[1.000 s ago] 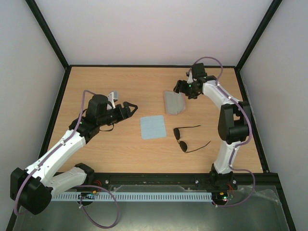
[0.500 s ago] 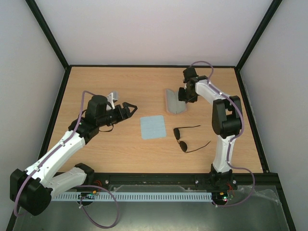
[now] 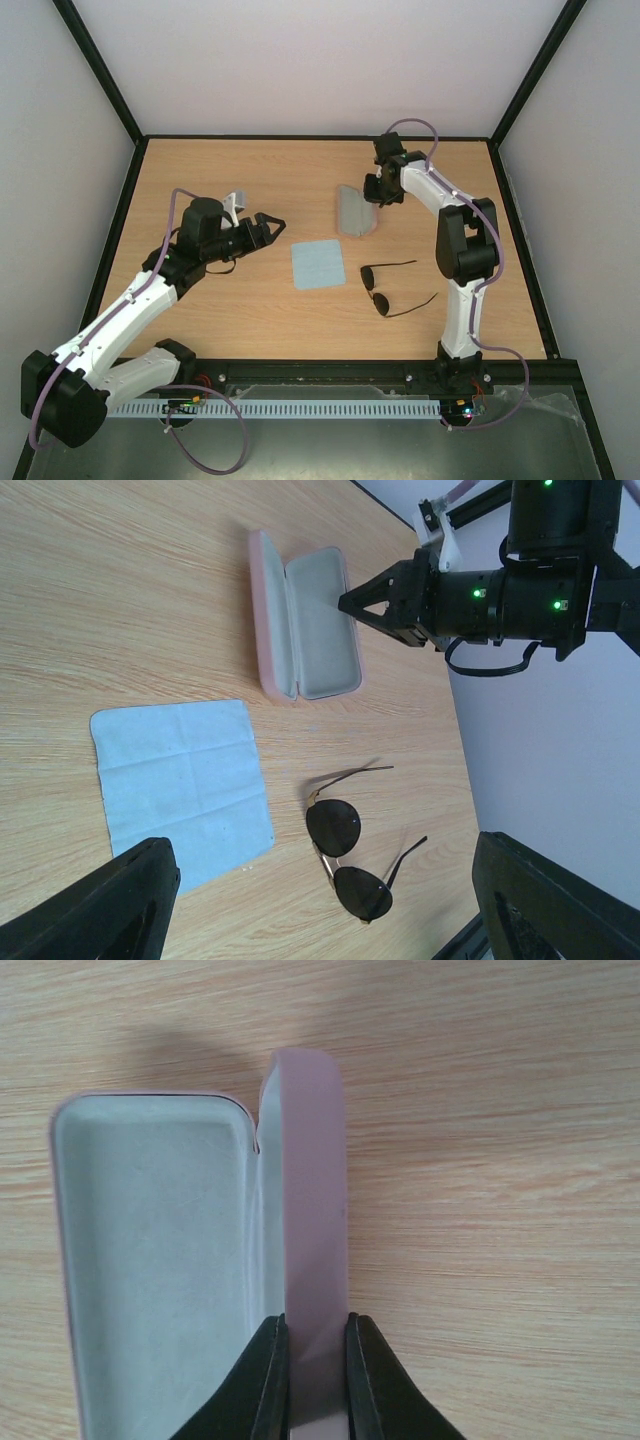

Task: Organize the sunglasses
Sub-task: Adjust the sunglasses case at the center of the board.

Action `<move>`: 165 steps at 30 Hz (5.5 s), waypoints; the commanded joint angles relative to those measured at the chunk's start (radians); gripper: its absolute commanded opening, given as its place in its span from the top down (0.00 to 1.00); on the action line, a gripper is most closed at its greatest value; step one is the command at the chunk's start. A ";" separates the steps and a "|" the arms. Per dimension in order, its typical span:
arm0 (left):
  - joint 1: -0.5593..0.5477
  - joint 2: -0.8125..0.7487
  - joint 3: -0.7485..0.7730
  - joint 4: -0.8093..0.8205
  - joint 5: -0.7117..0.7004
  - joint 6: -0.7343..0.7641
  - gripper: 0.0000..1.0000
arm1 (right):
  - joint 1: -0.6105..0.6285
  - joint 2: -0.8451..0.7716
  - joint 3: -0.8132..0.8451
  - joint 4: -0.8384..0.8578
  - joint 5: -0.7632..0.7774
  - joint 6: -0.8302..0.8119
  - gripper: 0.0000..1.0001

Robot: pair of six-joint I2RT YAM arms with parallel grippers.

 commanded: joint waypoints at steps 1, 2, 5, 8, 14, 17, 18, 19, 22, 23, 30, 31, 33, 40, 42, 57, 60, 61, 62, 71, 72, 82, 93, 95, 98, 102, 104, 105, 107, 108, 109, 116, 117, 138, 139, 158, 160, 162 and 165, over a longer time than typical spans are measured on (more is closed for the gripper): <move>0.008 -0.003 -0.002 -0.006 0.015 0.016 0.16 | 0.005 0.023 -0.084 -0.025 -0.011 0.034 0.98; 0.008 -0.002 -0.003 -0.007 0.016 0.016 0.16 | 0.004 0.012 -0.107 -0.007 -0.015 0.043 0.99; 0.008 0.003 -0.006 -0.001 0.018 0.015 0.16 | -0.002 -0.013 -0.184 0.055 -0.061 0.093 0.99; 0.008 0.007 -0.004 0.002 0.020 0.015 0.16 | -0.007 -0.034 -0.271 0.143 -0.125 0.178 0.99; 0.008 0.001 -0.012 0.001 0.018 0.013 0.17 | 0.004 -0.080 -0.444 0.404 -0.242 0.403 0.94; 0.010 -0.002 -0.014 -0.004 0.017 0.013 0.17 | 0.013 -0.115 -0.481 0.455 -0.251 0.433 0.83; 0.010 -0.003 -0.014 -0.006 0.016 0.013 0.17 | 0.013 -0.136 -0.486 0.451 -0.233 0.428 0.79; 0.010 -0.003 -0.014 -0.009 0.014 0.013 0.16 | 0.012 -0.152 -0.484 0.436 -0.214 0.415 0.72; 0.010 -0.004 -0.018 -0.007 0.010 0.013 0.16 | 0.012 -0.191 -0.444 0.351 -0.149 0.348 0.64; 0.010 -0.002 -0.021 -0.003 0.011 0.011 0.16 | 0.012 -0.198 -0.425 0.323 -0.125 0.325 0.63; 0.010 0.007 -0.022 0.006 0.023 0.010 0.16 | 0.011 -0.129 -0.233 0.186 0.037 0.126 0.61; 0.010 0.006 -0.018 0.002 0.020 0.011 0.16 | 0.011 -0.107 -0.200 0.182 0.046 0.098 0.62; 0.010 0.001 -0.011 -0.013 0.016 0.015 0.16 | 0.011 -0.055 -0.138 0.176 0.045 0.043 0.63; 0.010 -0.004 0.011 -0.053 0.013 0.027 0.16 | 0.011 0.060 -0.039 0.165 -0.039 -0.098 0.65; 0.010 -0.005 0.012 -0.060 0.011 0.029 0.16 | 0.011 0.062 -0.048 0.160 -0.036 -0.132 0.65; 0.010 0.021 0.012 -0.059 0.014 0.038 0.16 | 0.011 0.104 -0.087 0.171 -0.009 -0.175 0.66; 0.010 0.021 0.014 -0.062 0.015 0.038 0.16 | 0.011 0.114 -0.079 0.173 0.009 -0.181 0.66; 0.010 0.022 0.015 -0.062 0.015 0.038 0.16 | 0.011 0.117 -0.075 0.172 0.013 -0.180 0.66; 0.010 0.023 0.015 -0.063 0.013 0.038 0.17 | 0.011 0.121 -0.070 0.171 0.015 -0.183 0.66; 0.011 0.028 0.030 -0.073 0.010 0.041 0.16 | 0.011 0.144 -0.057 0.159 0.034 -0.190 0.75; 0.010 0.028 0.031 -0.073 0.010 0.041 0.16 | 0.011 0.143 -0.063 0.161 0.036 -0.188 0.75; 0.010 0.029 0.037 -0.077 0.012 0.043 0.16 | -0.001 0.103 -0.162 0.179 0.087 -0.149 0.80; 0.010 0.035 0.038 -0.071 0.020 0.047 0.16 | -0.015 -0.035 -0.387 0.220 0.101 -0.092 0.77; 0.010 0.035 0.036 -0.069 0.022 0.048 0.16 | -0.015 -0.063 -0.427 0.238 0.084 -0.081 0.77; 0.010 0.040 0.034 -0.066 0.024 0.050 0.16 | -0.015 -0.095 -0.470 0.249 0.071 -0.063 0.78; 0.010 0.041 0.034 -0.062 0.029 0.049 0.16 | -0.016 -0.097 -0.476 0.241 0.060 -0.033 0.85; 0.010 0.041 0.034 -0.061 0.029 0.047 0.16 | -0.019 -0.092 -0.467 0.238 0.047 0.007 0.88; 0.010 0.040 0.034 -0.062 0.029 0.047 0.16 | -0.021 -0.089 -0.461 0.238 0.044 0.025 0.88; 0.010 0.037 0.034 -0.061 0.027 0.047 0.16 | -0.022 -0.080 -0.446 0.233 0.037 0.068 0.88; 0.010 0.035 0.032 -0.062 0.027 0.047 0.16 | -0.022 -0.074 -0.436 0.230 0.041 0.093 0.89; 0.010 0.034 0.030 -0.062 0.026 0.047 0.16 | -0.021 -0.069 -0.427 0.232 0.029 0.114 0.89; 0.010 0.029 0.013 -0.052 0.029 0.041 0.16 | -0.019 -0.035 -0.421 0.316 -0.055 0.284 0.91; 0.010 0.029 0.010 -0.049 0.029 0.040 0.16 | -0.019 -0.032 -0.419 0.331 -0.055 0.325 0.91; 0.010 0.084 -0.037 0.006 0.015 0.027 0.16 | 0.079 0.011 -0.338 0.480 -0.028 0.664 0.89; 0.010 0.087 -0.036 0.007 0.014 0.027 0.17 | 0.089 0.016 -0.330 0.479 -0.025 0.673 0.89; 0.005 0.262 -0.100 0.184 -0.116 -0.014 0.31 | 0.160 -0.160 -0.396 0.484 0.040 0.572 0.50; 0.001 0.312 -0.087 0.204 -0.125 -0.016 0.37 | 0.157 -0.186 -0.395 0.465 0.067 0.527 0.49; -0.001 0.363 -0.064 0.225 -0.134 -0.015 0.45 | 0.146 -0.186 -0.372 0.441 0.068 0.479 0.52; -0.003 0.446 -0.027 0.240 -0.140 -0.012 0.54 | 0.124 -0.142 -0.304 0.378 0.080 0.416 0.66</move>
